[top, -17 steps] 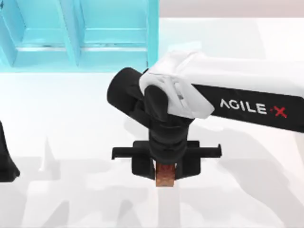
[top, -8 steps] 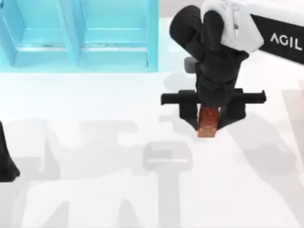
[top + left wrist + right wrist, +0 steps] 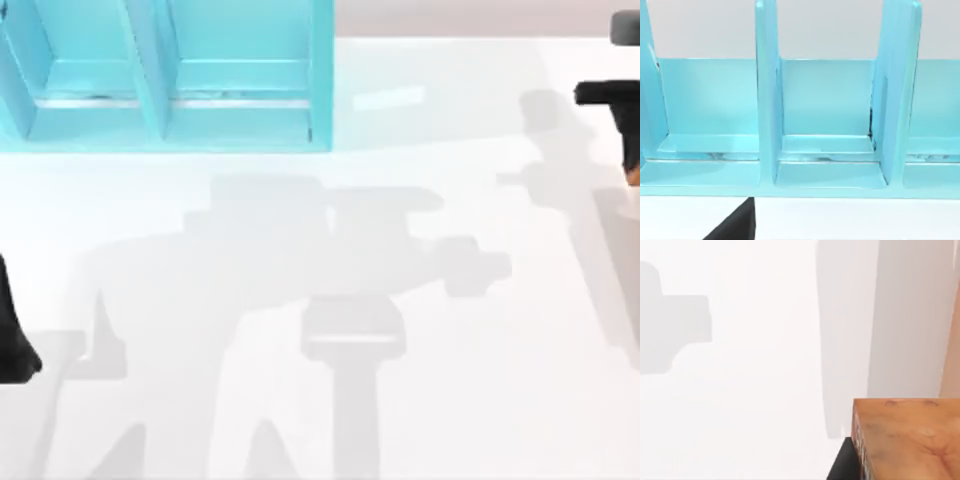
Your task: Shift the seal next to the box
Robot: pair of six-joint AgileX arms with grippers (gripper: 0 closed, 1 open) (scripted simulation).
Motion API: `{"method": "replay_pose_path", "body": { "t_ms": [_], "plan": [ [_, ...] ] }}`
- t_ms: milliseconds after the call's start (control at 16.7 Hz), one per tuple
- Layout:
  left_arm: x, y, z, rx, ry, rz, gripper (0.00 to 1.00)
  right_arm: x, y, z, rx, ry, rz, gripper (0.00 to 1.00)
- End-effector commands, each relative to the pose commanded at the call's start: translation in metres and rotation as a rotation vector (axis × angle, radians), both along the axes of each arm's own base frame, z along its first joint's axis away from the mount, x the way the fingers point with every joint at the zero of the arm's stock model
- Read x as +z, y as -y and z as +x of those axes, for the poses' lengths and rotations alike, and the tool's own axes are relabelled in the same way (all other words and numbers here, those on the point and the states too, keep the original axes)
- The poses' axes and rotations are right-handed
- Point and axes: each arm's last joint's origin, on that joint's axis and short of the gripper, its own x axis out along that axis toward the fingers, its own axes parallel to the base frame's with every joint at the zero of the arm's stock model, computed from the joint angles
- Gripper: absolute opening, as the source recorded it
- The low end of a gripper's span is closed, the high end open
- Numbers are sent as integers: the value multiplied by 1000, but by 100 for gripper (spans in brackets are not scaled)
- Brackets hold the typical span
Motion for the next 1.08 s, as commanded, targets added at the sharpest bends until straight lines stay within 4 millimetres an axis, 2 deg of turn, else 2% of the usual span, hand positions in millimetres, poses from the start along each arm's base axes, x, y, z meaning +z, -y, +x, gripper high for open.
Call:
{"method": "replay_pose_path", "body": {
  "t_ms": [120,480,780,900,1080],
  "plan": [
    [0,0,0,0,0,0,100,5,12,0,0,3,0,0],
    [0,0,0,0,0,0,100,1,6,1,2,3,-2,0],
    [0,0,0,0,0,0,100,-21,-16,-1,14,21,-7,0],
    [0,0,0,0,0,0,100,-29,-14,-3,15,23,-10,0],
    [0,0,0,0,0,0,100,-47,1,-2,4,17,-6,0]
  ]
}}
